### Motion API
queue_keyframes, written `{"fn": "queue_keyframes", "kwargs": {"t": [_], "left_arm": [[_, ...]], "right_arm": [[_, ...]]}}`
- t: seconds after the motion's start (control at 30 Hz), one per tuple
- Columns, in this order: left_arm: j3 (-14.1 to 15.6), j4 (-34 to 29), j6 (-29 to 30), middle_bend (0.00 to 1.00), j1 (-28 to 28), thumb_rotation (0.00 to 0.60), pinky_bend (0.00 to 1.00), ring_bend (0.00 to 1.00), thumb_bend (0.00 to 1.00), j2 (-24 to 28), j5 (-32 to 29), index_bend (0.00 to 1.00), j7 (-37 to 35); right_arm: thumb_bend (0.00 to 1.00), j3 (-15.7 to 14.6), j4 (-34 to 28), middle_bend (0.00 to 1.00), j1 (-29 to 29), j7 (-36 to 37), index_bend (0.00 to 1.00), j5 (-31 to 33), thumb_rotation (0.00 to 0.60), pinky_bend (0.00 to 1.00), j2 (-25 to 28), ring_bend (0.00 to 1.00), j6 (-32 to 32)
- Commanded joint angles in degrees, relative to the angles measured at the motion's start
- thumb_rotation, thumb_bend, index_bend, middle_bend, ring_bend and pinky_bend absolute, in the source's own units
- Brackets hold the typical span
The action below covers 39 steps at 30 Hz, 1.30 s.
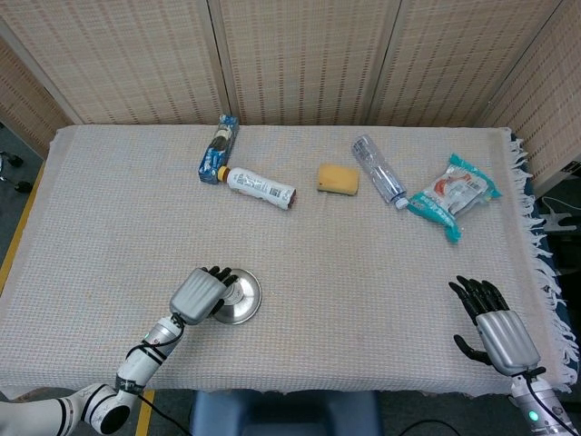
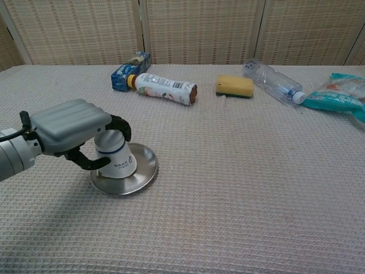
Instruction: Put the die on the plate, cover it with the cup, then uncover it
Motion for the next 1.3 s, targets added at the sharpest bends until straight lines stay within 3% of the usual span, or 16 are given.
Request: {"fn": "queue_keyframes", "kwargs": {"t": [0.03,0.47,0.87,1.0,1.13,1.23,1.3], "left_arm": [[0.14,-0.36,0.32,0.55,0.15,0.6,0.67,0.41,0.45,0.12,0.29,0.43,-0.06],[-1.73,-2.26,4.6,0.55,3.19,0.6,0.67,0.41,0.45,6.94,-2.19,0.43,-2.32],[-1.26,5.36,2.49,0.52,5.37,0.6,0.58,0.41,0.44,7.9,-5.98,0.41,-8.79],[-0.68,5.53,0.66,0.33,5.44,0.6,0.53,0.29,0.41,8.4,-6.25,0.24,-10.94],[-0.24,4.95,-2.31,0.15,4.99,0.6,0.37,0.14,0.4,9.21,-7.35,0.04,-11.92],[-0.44,4.67,-2.73,0.03,5.09,0.6,0.2,0.02,0.36,9.44,-7.92,0.0,-12.85],[-0.8,4.54,-1.07,0.0,5.45,0.6,0.13,0.0,0.33,9.38,-6.74,0.0,-14.52]], "right_arm": [[0.22,0.01,0.0,0.0,0.02,0.01,0.0,0.06,0.6,0.0,0.0,0.0,-0.05],[0.22,-0.02,-0.06,0.0,-0.13,0.2,0.0,-0.02,0.6,0.0,0.16,0.0,0.25],[0.22,-0.01,-0.36,0.0,-0.26,-0.91,0.0,0.12,0.6,0.0,-0.28,0.0,0.3],[0.22,0.03,-0.34,0.0,-0.18,-1.27,0.0,0.33,0.6,0.0,-0.48,0.0,0.03],[0.22,0.03,-0.33,0.0,-0.15,-1.41,0.0,0.33,0.6,0.0,-0.57,0.0,-0.03],[0.22,0.02,-0.35,0.0,-0.27,-1.45,0.0,0.32,0.6,0.0,-0.55,0.0,0.18],[0.22,0.01,-0.39,0.0,-0.31,-1.49,0.0,0.31,0.6,0.0,-0.53,0.0,0.25]]}}
